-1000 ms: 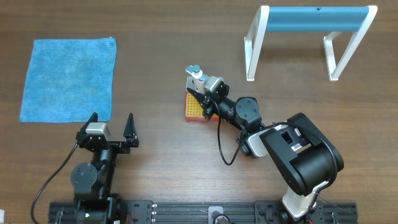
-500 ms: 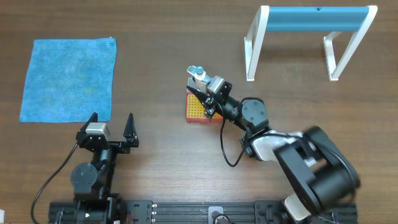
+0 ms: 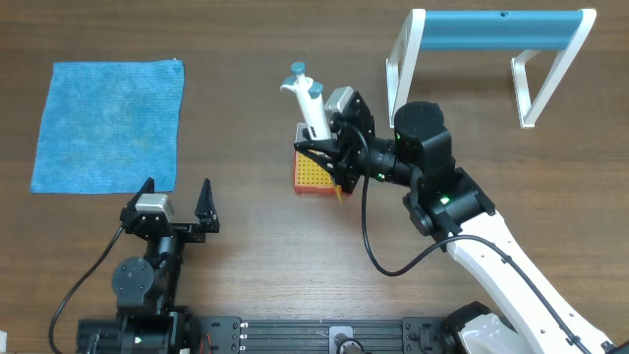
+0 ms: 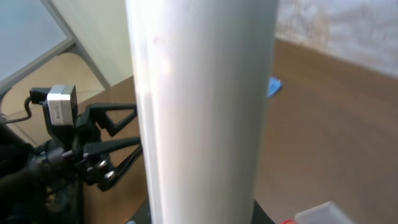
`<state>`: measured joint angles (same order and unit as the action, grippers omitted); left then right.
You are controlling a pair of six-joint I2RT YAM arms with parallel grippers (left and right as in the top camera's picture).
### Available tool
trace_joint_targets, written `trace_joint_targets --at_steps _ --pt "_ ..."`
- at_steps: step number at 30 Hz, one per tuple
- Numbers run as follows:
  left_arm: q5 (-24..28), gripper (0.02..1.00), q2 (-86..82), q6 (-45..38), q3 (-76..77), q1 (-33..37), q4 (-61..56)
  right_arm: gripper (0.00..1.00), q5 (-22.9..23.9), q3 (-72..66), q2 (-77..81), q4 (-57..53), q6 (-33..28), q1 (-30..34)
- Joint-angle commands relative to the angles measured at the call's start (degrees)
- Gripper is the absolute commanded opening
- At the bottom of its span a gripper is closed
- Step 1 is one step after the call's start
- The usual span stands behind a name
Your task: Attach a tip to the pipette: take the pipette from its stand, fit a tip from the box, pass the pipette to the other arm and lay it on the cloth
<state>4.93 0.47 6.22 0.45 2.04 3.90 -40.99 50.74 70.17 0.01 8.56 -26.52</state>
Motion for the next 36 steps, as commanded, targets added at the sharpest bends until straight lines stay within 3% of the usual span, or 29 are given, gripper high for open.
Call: trace_joint_targets --at_steps 1,5,6,7,8,9,10,11,12,14,17,20,24,26,28,31,36 --pt "-0.6 0.996 -0.3 -0.5 -0.1 -0.2 0.4 0.08 -2.2 0.5 -0.1 -1.3 17.8 -0.1" --pt "-0.6 0.998 -0.3 -0.5 -0.1 -0.2 0.4 0.082 -2.1 0.5 -0.1 -1.2 25.6 -0.2" --pt "2.9 0.996 -0.3 1.7 -0.1 -0.2 -0.4 0.08 -2.2 0.5 -0.1 -1.3 27.6 -0.2" --pt "12.4 0.996 -0.3 12.0 -0.1 -0.2 -2.8 0.082 -2.1 0.5 -0.1 -1.3 27.9 -0.2" --pt "20.5 0.996 -0.3 27.4 -0.1 -0.2 -4.7 0.08 -2.2 0.5 -0.1 -1.3 27.9 -0.2" --pt "31.4 0.996 -0.3 50.5 -0.1 -0.2 -4.8 0.08 -2.2 0.5 -0.1 -1.3 27.9 -0.2" --pt "39.6 0.996 -0.3 64.7 -0.1 -0.2 -3.9 0.082 -2.2 0.5 -0.1 -1.3 27.9 -0.3" --pt "41.6 0.998 -0.3 68.8 -0.1 -0.2 -3.0 0.08 -2.2 0.5 -0.1 -1.3 27.8 -0.7" --pt "39.3 0.996 -0.3 69.3 -0.1 -0.2 -3.0 0.08 -2.2 0.5 -0.1 -1.3 27.8 -1.2" --pt "28.7 0.998 -0.3 76.9 -0.1 -0.2 -4.3 0.082 -2.1 0.5 -0.1 -1.3 27.8 -1.4" --pt "19.3 0.998 1.9 79.1 -0.1 -0.2 -10.7 0.08 -2.1 0.5 -0.1 -1.3 27.8 -1.4" --pt "20.3 0.998 15.6 80.5 0.5 -0.2 -29.0 0.082 -2.1 0.5 -0.1 -1.3 27.8 -1.4" --pt "36.1 0.996 43.3 75.4 12.1 -0.2 -47.6 0.08 -2.1 0.5 -0.1 -1.2 27.8 -1.4" --pt "58.8 0.996 61.0 69.7 26.2 -0.4 -55.0 0.08 -2.1 0.5 -0.1 -1.2 27.8 -1.4" --pt "70.3 0.996 71.6 69.5 36.1 -2.2 -58.9 0.082 -2.1 0.5 -0.1 -1.2 27.8 -1.4" --pt "76.2 0.996 81.1 69.5 46.0 -6.5 -64.1 0.08 -2.7 0.5 -0.1 -1.2 27.9 -1.4" --pt "76.5 0.996 87.5 68.3 50.0 -10.5 -66.3 0.08 -9.8 0.5 -0.1 -0.9 27.9 -1.4"
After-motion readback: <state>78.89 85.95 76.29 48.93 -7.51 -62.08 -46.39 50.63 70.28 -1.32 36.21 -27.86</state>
